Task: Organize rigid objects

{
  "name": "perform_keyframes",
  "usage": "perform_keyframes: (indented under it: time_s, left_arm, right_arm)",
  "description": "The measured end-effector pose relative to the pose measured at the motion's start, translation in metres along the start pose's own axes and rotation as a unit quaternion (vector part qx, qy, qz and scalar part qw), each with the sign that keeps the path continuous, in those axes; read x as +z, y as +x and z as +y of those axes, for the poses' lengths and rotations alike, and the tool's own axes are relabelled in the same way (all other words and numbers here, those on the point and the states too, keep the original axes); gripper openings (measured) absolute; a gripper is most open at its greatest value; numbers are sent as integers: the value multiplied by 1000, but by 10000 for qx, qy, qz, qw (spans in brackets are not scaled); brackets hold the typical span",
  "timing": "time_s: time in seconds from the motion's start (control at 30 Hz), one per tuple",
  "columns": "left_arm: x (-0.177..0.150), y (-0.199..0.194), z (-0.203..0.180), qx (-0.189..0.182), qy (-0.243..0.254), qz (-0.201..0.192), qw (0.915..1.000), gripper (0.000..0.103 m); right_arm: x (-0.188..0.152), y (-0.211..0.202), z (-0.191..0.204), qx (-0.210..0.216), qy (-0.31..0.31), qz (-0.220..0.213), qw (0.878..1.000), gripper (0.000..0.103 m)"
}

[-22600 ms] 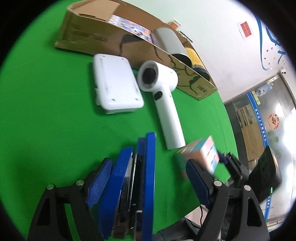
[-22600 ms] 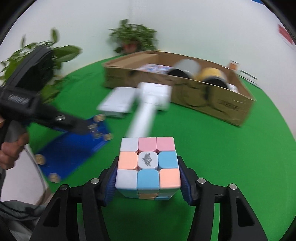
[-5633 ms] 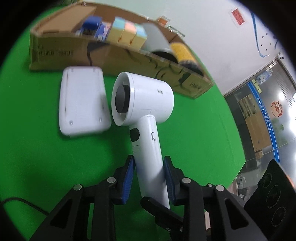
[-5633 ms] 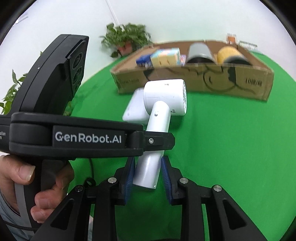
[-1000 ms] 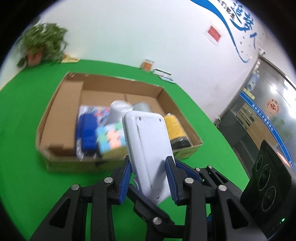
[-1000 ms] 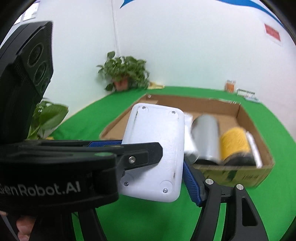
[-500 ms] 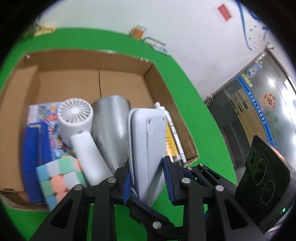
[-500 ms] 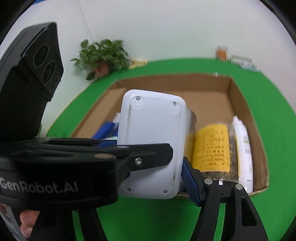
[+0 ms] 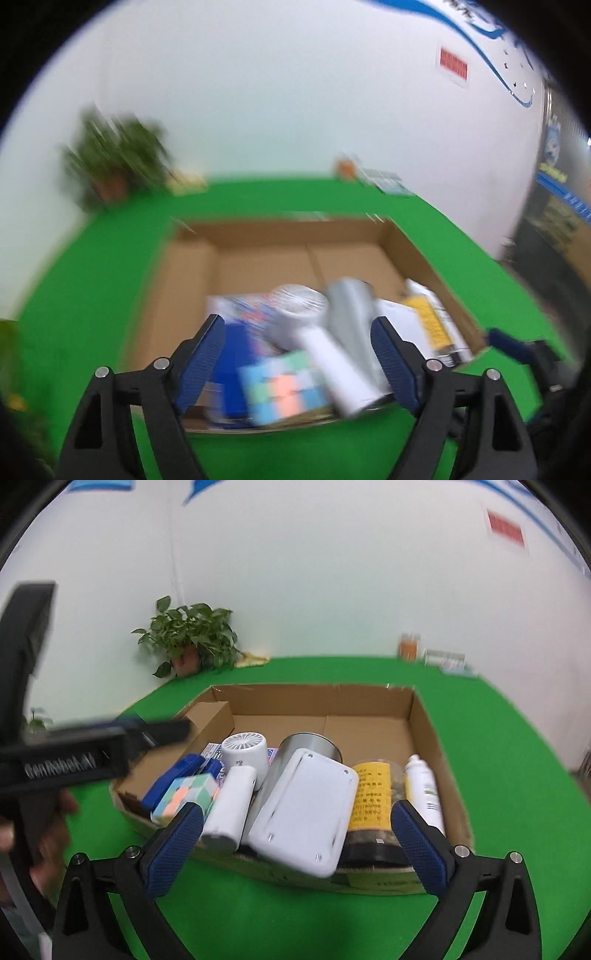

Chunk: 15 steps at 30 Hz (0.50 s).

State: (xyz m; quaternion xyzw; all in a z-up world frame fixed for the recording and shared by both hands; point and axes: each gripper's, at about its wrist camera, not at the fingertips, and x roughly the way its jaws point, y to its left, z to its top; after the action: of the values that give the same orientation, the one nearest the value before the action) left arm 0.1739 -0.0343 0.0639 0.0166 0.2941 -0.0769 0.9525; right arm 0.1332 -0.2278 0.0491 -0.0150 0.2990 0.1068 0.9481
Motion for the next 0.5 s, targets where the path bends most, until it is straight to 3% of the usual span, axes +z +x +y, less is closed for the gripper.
perform_keyframes:
  time_s: [0.07, 0.17, 0.37, 0.5]
  left_arm:
    - [-16, -18, 1, 500, 230, -269, 9981, 85]
    - [-37, -24, 7, 775, 288, -96, 9965, 85]
    - [-70, -35, 17, 666, -304, 123, 9972, 85]
    - [-76, -35, 9, 610, -390, 125, 9973, 85]
  right_arm:
    - [-12, -12, 10, -180, -145, -89, 9997, 102]
    - [-26, -19, 25, -422, -227, -6, 9989, 102]
    - [-52, -35, 47, -626, -189, 41, 9979, 102]
    - [-56, -51, 55, -715, -238, -69, 9971, 102]
